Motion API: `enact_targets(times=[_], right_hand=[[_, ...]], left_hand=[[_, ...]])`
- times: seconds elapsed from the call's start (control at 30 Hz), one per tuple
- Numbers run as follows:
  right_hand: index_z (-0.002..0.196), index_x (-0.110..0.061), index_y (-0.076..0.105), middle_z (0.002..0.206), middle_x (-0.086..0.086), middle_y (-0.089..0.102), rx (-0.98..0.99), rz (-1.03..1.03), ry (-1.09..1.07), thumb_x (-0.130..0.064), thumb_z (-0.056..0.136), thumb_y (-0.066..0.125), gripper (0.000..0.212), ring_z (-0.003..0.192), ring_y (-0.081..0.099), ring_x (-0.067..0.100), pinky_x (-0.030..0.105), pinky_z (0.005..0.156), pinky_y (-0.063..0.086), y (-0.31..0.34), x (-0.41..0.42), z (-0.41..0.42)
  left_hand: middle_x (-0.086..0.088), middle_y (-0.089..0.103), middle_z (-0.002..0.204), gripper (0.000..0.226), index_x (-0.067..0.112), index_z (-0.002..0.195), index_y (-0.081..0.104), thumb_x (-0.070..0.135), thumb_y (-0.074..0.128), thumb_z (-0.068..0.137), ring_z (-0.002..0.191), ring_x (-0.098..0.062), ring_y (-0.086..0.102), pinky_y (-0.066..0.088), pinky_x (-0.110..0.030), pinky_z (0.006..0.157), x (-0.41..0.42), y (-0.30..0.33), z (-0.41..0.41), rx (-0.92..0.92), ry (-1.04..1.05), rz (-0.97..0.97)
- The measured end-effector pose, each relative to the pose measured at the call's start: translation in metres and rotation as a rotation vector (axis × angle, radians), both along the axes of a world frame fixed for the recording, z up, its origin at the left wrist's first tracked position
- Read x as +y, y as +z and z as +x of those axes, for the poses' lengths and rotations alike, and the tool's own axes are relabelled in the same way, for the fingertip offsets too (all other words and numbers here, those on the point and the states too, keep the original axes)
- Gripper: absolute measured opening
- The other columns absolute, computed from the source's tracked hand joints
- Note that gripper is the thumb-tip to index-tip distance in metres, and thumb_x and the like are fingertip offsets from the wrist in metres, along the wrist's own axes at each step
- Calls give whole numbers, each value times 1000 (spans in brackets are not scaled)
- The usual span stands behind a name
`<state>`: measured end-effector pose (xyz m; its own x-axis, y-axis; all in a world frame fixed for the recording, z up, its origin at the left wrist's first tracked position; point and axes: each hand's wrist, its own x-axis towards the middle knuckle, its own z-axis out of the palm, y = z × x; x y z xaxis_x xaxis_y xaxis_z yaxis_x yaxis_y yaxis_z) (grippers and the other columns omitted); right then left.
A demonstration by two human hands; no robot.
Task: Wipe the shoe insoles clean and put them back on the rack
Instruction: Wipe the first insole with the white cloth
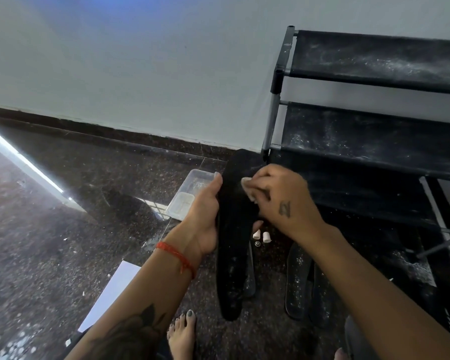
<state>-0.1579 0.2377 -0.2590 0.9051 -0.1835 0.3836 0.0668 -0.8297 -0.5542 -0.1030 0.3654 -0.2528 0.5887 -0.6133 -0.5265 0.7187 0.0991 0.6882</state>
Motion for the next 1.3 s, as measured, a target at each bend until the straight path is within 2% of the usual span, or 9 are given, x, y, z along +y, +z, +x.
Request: enact_targets(times=[0.23, 0.4, 0.5, 0.67, 0.77, 0.93, 1.0, 1.13, 1.3], right_hand=[[106, -13, 69, 102, 1, 68, -153, 152, -159, -4, 79, 68, 29, 91, 59, 6, 4, 83, 40, 2, -3, 2], [103, -14, 72, 97, 0, 68, -6, 182, 92, -4, 77, 70, 28, 83, 61, 6, 3, 70, 44, -3, 16, 1], [93, -15, 75, 89, -2, 69, 59, 131, 155, -4, 79, 68, 19, 72, 63, 4, 6, 57, 48, 1, 8, -2], [96, -12, 73, 92, 0, 71, -188, 79, -146, -1, 78, 67, 22, 84, 62, 6, 8, 77, 44, 3, -4, 0], [106, -11, 70, 101, 3, 68, -123, 169, -148, -4, 79, 68, 28, 91, 57, 6, 3, 83, 38, 0, 10, 2], [100, -13, 73, 87, -1, 64, -38, 238, 67, -4, 79, 70, 23, 72, 61, 7, 5, 58, 46, 2, 20, -3], [95, -16, 74, 85, -2, 65, -13, 203, 85, -1, 79, 69, 23, 65, 61, 5, 7, 49, 46, 3, 12, -5], [93, -13, 74, 88, 1, 70, -148, 50, -171, 4, 77, 65, 25, 81, 62, 10, 9, 71, 42, -2, 3, -2], [104, -17, 71, 98, -5, 68, -101, 251, -57, -3, 78, 68, 30, 87, 61, 3, 6, 76, 45, 5, 21, -1]], left_hand=[[-13, 66, 91, 43, 13, 96, 65, 41, 33, 92, 78, -30, 64, 45, -51, 85, 4, 6, 0, 28, -71, -88], [-15, 70, 78, 67, 8, 94, 69, 60, 28, 94, 67, -27, 69, 57, -40, 67, 7, 5, 2, 43, -26, -92], [-16, 71, 89, 68, 10, 103, 67, 63, 27, 93, 76, -31, 69, 54, -47, 74, 7, 4, 4, 40, -34, -40], [-16, 70, 102, 68, 14, 112, 65, 65, 25, 92, 83, -34, 69, 49, -53, 83, 4, 4, 2, 64, -84, -41], [-16, 70, 98, 70, 13, 106, 68, 67, 25, 91, 81, -33, 68, 52, -51, 77, 3, 3, -1, 45, -106, -14], [-15, 69, 79, 78, 11, 78, 75, 65, 22, 94, 69, -27, 68, 54, -40, 71, 5, 3, 3, 0, -65, 25], [-18, 69, 90, 77, 8, 91, 74, 65, 23, 93, 79, -32, 65, 53, -45, 76, 5, 2, 5, 28, -63, 7], [-20, 67, 104, 75, 9, 113, 64, 68, 23, 92, 84, -35, 65, 55, -48, 72, 3, 2, 2, 58, -116, 4], [-20, 68, 91, 74, 6, 94, 70, 67, 28, 92, 78, -34, 66, 52, -49, 78, 5, 1, 1, 28, -110, 50]])
